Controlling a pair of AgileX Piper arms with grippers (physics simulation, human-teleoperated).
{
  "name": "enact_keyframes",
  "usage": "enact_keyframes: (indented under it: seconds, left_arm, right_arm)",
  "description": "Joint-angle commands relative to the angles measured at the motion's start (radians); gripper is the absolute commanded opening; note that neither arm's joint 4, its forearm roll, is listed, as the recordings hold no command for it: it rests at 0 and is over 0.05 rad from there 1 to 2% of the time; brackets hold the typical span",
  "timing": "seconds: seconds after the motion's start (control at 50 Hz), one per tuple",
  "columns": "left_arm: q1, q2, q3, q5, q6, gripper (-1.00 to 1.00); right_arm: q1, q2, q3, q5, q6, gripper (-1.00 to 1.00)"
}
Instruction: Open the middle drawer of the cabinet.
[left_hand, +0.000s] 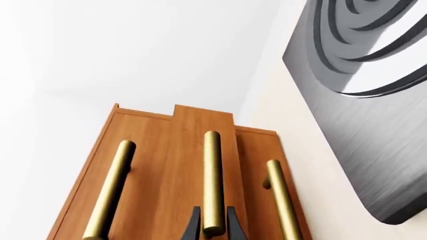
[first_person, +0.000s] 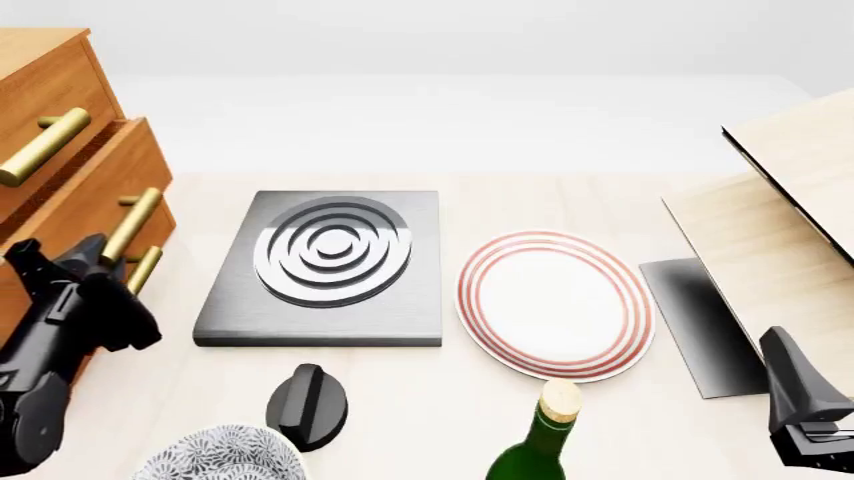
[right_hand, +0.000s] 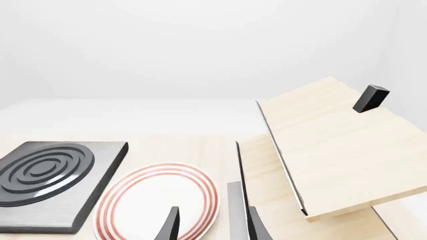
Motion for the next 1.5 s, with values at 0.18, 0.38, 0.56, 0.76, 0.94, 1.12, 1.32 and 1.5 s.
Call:
enact_keyframes:
  seconds: [0.18,0.38,0.56,0.76,0.94,1.12,1.32,1.5]
  left_arm:
    - [-0.068,-0.007,0.005,0.0,0.021,-1.0]
    - [-0.076,-0.01,0.012,0.0,0.024,-1.0]
    - [-0.087,-0.013,0.013,0.0,0.032,-1.0]
    - [-0.103,-0.016,0.015,0.0,0.036,-1.0]
    - [-0.13,-0.024,0.02,0.0,0.044,-1.0]
    - [-0.144,-0.032,0.029,0.0,0.041,-1.0]
    - [-0.157,-0.022,0.025,0.0,0.04,-1.0]
    - [-0.163,-0.012,0.018,0.0,0.037,-1.0]
  right_arm:
    - [-0.004,0.001,0.005,-0.01,-0.001,1.0]
    - [-0.004,0.001,0.005,-0.01,0.0,1.0]
    - [-0.004,0.001,0.005,-0.009,-0.001,1.0]
    - [-0.004,0.001,0.005,-0.01,-0.001,1.0]
    - [-0.004,0.001,0.005,-0.01,-0.001,1.0]
    - [-0.004,0.001,0.005,-0.01,-0.001,1.0]
    - [-0.004,0.001,0.005,-0.01,-0.001,1.0]
    - [-0.004,0.001,0.005,-0.01,-0.001,1.0]
